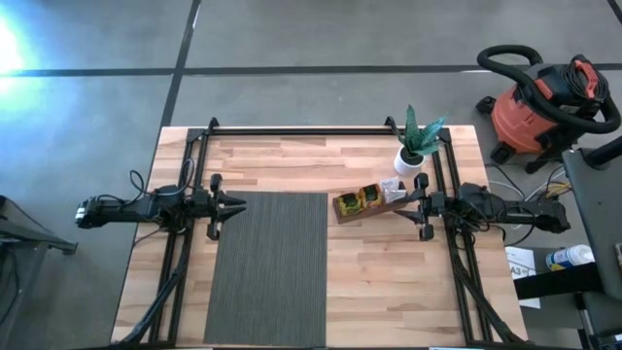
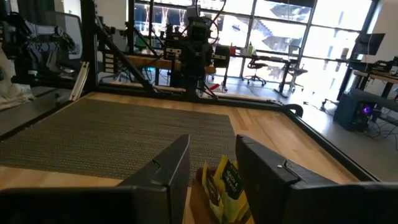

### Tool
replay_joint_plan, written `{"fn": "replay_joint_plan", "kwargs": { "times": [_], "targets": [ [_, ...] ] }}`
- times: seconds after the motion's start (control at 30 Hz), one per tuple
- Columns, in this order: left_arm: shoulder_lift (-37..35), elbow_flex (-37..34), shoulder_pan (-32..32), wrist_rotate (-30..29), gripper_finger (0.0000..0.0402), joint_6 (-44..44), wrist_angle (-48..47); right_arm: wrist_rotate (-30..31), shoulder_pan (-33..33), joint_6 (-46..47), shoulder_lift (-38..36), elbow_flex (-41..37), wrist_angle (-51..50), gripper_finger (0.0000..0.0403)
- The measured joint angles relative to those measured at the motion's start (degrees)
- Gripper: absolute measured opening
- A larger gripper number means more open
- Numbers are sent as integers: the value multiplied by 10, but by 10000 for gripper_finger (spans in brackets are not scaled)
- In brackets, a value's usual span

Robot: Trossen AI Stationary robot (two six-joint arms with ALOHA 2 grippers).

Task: Pick & Place Tea
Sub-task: Return to Home Position

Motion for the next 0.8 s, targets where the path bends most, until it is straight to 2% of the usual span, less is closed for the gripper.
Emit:
{"fn": "replay_joint_plan", "kwargs": {
  "times": [0.27,0.8],
  "targets": [
    [0,0,0,0,73,0,0,0,0,0,0,0,0,118],
    [0,0,0,0,73,0,0,0,0,-1,0,0,0,129]
  ]
}}
